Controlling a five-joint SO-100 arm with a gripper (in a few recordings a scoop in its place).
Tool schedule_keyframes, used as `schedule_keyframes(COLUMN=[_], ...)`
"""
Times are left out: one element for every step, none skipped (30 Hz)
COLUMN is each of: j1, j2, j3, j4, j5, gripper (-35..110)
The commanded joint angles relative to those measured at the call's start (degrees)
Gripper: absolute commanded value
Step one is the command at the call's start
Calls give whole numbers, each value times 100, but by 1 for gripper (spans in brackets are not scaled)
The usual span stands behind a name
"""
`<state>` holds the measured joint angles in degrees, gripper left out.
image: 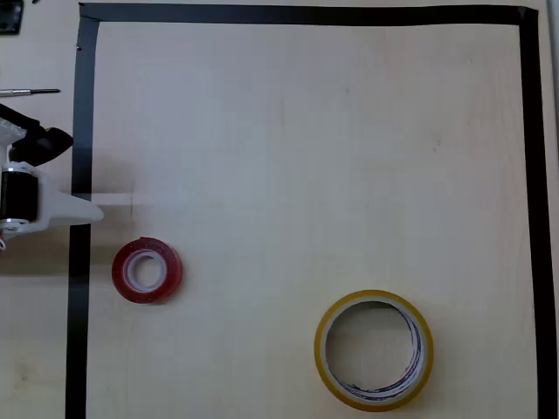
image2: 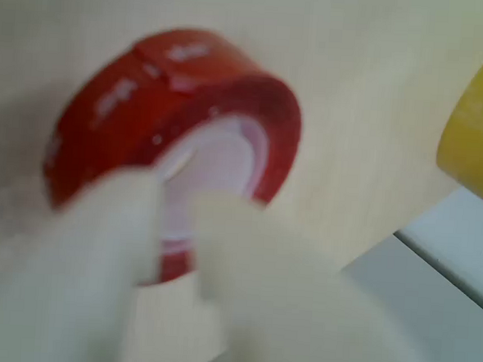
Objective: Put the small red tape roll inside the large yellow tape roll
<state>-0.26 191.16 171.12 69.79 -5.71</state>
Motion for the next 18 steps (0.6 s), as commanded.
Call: schedule_keyframes(j1=[62,132,185,185,167,158,149,149,176,185,185,185,202,246,272,325,369,431], j2=[-9,-9,-9,-9,-9,-9,-9,-9,-26,-88,-237,-501,-835,-1213,-1626,-2092,-2593,-3111], j3=[-220,-343,-475,-606,-738,-853,-967,-1037,-1107,-1204,-1327,-1468,-1617,-1775,-1934,-2109,-2320,-2558], j4=[97,123,158,229,281,325,360,378,378,378,360,308,220,132,35,-62,-105,-114], j5=[-79,-79,-79,-79,-88,-79,-79,-105,-105,-97,-79,-79,-79,-79,-79,-79,-70,-44], gripper=[0,0,0,0,0,0,0,0,0,0,0,0,0,0,0,0,0,0])
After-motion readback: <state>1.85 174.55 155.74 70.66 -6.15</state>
